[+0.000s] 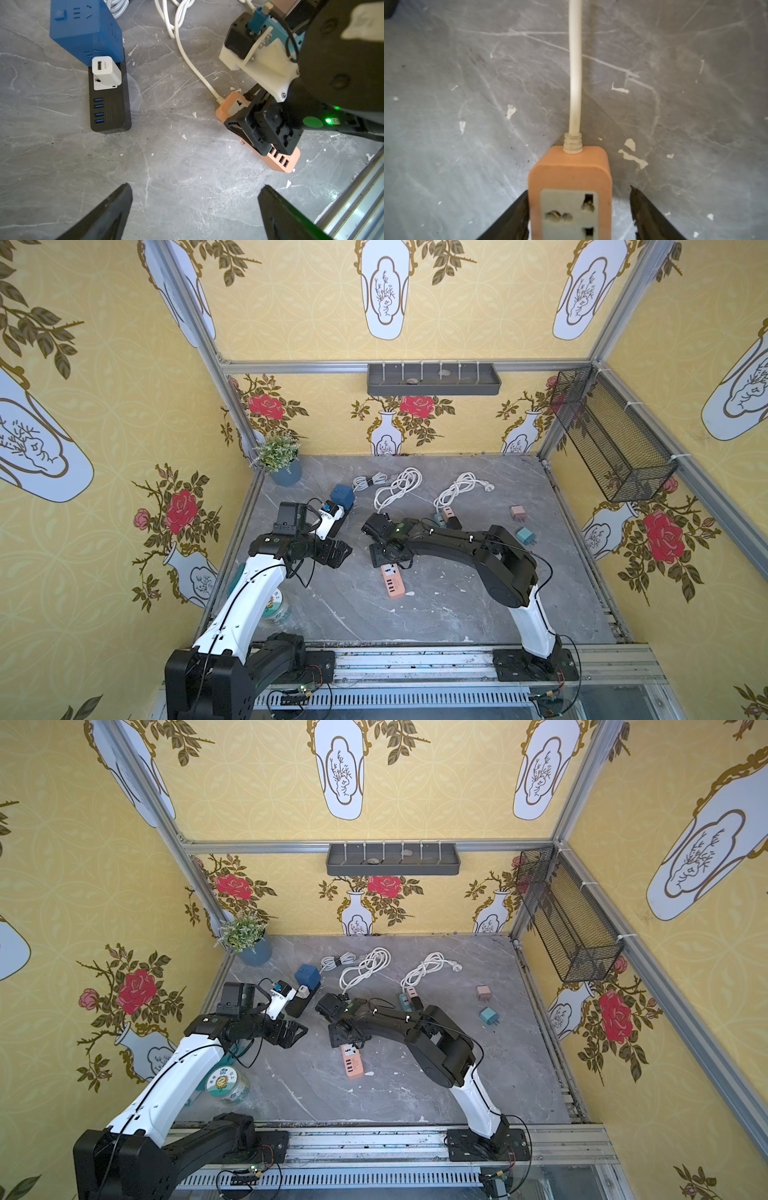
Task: Pull the plug off the socket
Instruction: Move the socket to the center of the board.
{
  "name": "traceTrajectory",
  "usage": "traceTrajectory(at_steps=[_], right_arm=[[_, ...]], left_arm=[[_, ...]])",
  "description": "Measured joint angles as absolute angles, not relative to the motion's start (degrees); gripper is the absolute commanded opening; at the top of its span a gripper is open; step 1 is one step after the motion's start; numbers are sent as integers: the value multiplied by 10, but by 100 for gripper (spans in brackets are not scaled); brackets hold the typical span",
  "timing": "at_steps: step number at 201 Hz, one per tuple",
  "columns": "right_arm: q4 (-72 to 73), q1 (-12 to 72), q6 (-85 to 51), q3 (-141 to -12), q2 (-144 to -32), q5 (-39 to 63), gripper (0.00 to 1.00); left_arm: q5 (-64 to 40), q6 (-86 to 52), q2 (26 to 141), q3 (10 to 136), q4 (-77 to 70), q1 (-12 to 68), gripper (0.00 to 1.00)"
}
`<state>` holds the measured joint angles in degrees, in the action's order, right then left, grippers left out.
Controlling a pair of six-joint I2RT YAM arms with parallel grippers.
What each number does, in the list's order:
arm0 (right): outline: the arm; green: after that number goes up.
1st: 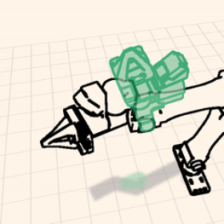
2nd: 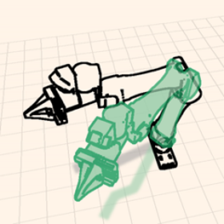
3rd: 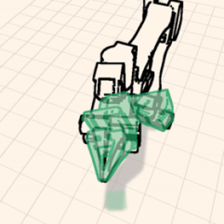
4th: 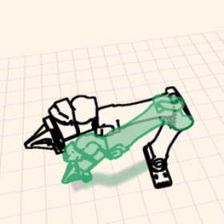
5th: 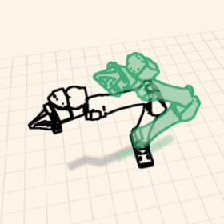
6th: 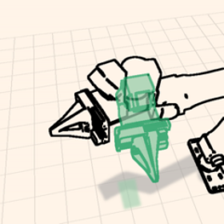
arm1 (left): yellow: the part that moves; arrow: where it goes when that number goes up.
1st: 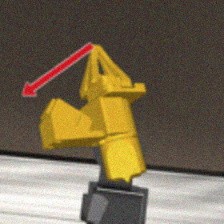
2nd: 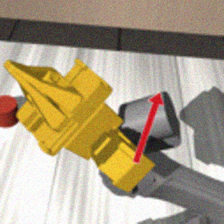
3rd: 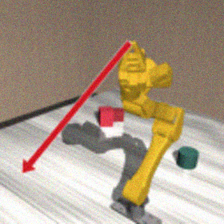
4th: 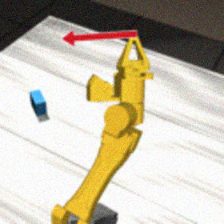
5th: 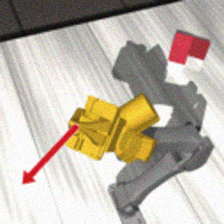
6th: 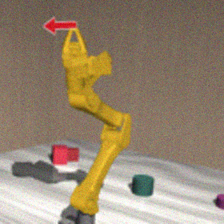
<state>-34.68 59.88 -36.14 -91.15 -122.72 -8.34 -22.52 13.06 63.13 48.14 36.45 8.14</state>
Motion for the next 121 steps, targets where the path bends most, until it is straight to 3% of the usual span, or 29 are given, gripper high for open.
traceTrajectory(at_steps=[61,121], right_arm=[[-341,526,-392,-897,-1216,-77,36],[-342,455,-396,-954,-1239,-84,35]], left_arm=[[-230,135,636,481,364,81,100],[-236,137,638,481,364,81,100]])
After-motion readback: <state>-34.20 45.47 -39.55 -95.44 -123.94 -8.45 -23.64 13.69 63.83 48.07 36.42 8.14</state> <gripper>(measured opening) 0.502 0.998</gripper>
